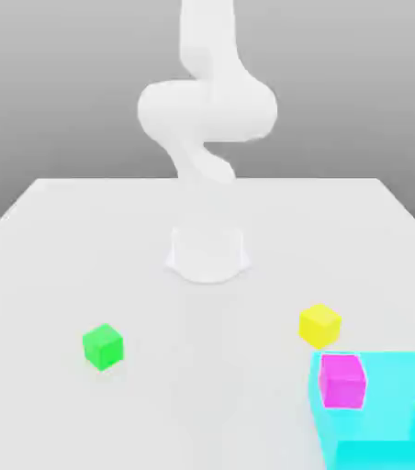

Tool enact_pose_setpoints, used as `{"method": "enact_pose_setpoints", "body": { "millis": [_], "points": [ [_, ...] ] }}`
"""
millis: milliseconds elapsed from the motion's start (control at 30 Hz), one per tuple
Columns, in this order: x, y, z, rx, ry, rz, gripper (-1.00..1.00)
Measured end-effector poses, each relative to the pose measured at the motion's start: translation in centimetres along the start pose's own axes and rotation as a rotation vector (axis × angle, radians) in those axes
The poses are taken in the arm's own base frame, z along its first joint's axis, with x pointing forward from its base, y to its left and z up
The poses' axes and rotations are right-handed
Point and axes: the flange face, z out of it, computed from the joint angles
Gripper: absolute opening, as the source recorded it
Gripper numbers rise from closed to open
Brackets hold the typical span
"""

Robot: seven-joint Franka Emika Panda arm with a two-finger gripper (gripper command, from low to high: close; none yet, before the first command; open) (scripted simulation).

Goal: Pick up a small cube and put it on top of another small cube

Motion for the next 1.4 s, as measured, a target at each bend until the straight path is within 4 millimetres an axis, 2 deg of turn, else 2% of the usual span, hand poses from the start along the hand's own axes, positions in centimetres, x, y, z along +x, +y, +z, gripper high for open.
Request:
{"method": "enact_pose_setpoints", "body": {
  "millis": [100, 233, 333, 433, 533, 633, 833, 1267, 1300, 1400],
  "points": [
    [-0.1, 2.8, 6.6, -0.11, -0.017, 0.059, 0.0],
    [-0.5, 7.9, 14.1, -0.242, -0.049, 0.146, 0.0],
    [-1.3, 12.6, 18.9, -0.333, -0.08, 0.218, 0.0],
    [-2.7, 17.7, 22.8, -0.416, -0.116, 0.295, 0.0],
    [-4.7, 23.0, 25.9, -0.492, -0.158, 0.378, 0.0],
    [-7.2, 28.1, 28.1, -0.559, -0.203, 0.466, 0.0],
    [-13.6, 36.8, 30.2, -0.661, -0.299, 0.653, 0.0],
    [-17.3, 40.3, 34.9, -0.671, -0.31, 0.677, 0.0],
    [-17.6, 40.7, 35.2, -0.673, -0.312, 0.676, -1.0],
    [-17.6, 40.7, 35.2, -0.673, -0.311, 0.676, -1.0]
  ]
}}
